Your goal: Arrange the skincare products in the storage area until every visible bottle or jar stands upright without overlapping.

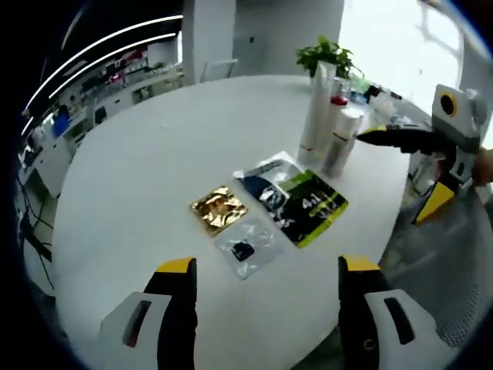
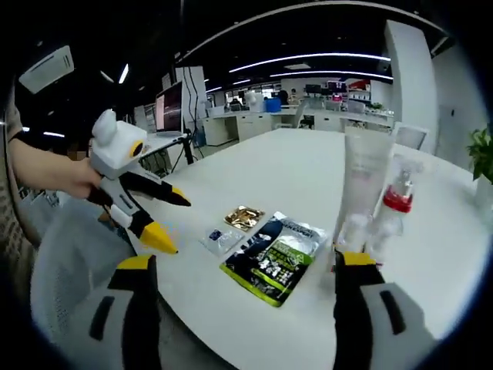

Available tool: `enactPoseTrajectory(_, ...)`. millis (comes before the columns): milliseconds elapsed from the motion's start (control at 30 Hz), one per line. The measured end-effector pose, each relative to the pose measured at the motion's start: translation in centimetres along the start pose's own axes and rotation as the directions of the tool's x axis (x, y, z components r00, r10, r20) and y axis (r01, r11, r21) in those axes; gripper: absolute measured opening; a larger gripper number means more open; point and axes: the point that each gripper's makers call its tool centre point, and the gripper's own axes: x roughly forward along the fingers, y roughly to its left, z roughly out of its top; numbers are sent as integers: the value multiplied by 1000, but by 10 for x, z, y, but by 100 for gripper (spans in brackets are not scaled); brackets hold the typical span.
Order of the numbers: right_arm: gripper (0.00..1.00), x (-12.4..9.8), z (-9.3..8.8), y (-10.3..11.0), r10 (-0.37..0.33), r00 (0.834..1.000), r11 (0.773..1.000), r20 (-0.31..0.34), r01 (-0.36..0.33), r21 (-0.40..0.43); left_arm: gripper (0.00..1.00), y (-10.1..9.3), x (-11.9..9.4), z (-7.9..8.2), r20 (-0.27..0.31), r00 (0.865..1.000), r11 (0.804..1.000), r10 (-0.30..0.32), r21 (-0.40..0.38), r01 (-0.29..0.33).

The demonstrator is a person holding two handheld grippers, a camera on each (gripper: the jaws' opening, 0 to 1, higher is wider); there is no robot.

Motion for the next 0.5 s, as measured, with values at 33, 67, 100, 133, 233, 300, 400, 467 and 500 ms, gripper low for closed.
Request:
enactPoseTrajectory(33, 97, -5, 0, -4, -13, 1000, 1000, 0, 13, 3, 77, -1, -2, 0, 5, 1000, 1000, -1, -9, 2)
enactPoseTrajectory(67, 98, -10, 3, -11, -40, 999, 999, 3, 40, 11, 79, -5, -6, 0, 19, 1000, 1000, -4, -31, 5)
enactPoseTrajectory(100, 99, -14, 6, -15, -52, 999, 999, 15, 52, 15, 81, -7, -9, 0, 27, 1000, 999, -5, -41, 7)
enactPoseTrajectory(133, 99, -17, 12, -19, -68, 997, 998, 40, 67, 21, 83, -11, -13, -1, 39, 999, 998, -7, -59, 10)
enactPoseTrajectory(233, 99, -28, 13, -31, -105, 993, 993, 57, 102, 55, 89, -19, -22, -1, 65, 998, 995, -11, -97, 18)
enactPoseTrajectory(300, 100, -33, 10, -37, -128, 990, 991, 53, 125, 51, 92, -23, -28, -2, 84, 996, 992, -10, -123, 20)
enactPoseTrajectory(400, 100, -41, 5, -46, -167, 984, 982, 56, 161, 95, 97, -21, -37, -5, 94, 995, 990, 27, -141, -13)
enactPoseTrajectory(467, 99, -48, 5, -52, -207, 976, 971, 72, 196, 139, 97, -20, -42, -8, 95, 994, 990, 45, -140, -31)
enactPoseTrajectory(500, 99, -49, 5, -53, -215, 974, 969, 74, 203, 143, 97, -21, -45, -8, 100, 994, 988, 48, -148, -32)
